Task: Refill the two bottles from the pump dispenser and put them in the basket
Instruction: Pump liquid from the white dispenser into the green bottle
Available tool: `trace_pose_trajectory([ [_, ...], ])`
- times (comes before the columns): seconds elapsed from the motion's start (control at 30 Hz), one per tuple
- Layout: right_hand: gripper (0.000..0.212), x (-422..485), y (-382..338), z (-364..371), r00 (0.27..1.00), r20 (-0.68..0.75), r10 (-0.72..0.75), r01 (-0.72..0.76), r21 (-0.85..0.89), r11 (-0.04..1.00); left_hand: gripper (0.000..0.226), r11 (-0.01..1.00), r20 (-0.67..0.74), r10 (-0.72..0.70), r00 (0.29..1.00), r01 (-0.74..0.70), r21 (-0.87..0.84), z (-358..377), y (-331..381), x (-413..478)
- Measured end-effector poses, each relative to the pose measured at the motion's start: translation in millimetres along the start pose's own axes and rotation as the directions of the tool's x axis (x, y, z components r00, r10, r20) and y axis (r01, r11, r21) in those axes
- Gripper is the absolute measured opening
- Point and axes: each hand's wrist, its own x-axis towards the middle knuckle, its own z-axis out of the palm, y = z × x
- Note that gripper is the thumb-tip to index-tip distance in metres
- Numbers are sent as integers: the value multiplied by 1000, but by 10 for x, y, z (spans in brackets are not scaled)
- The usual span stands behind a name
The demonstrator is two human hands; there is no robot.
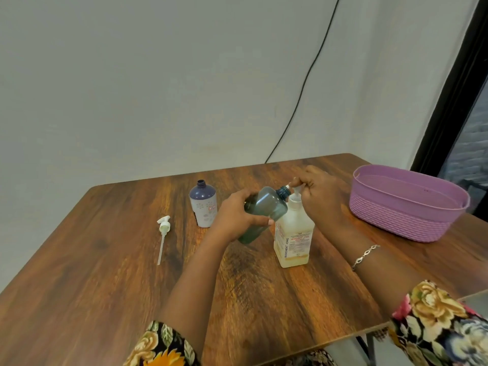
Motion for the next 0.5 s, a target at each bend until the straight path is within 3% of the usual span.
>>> trace_pose_trajectory([
  [0.33, 22, -83, 39, 18, 1000, -16, 5, -4, 39, 999, 71, 1000, 5, -6, 1000, 6, 3, 58, -35, 58],
  [0.5, 22, 56, 15, -68, 997, 52, 54, -55, 25, 998, 70, 1000, -2, 6, 1000, -6, -5, 15, 6, 43],
])
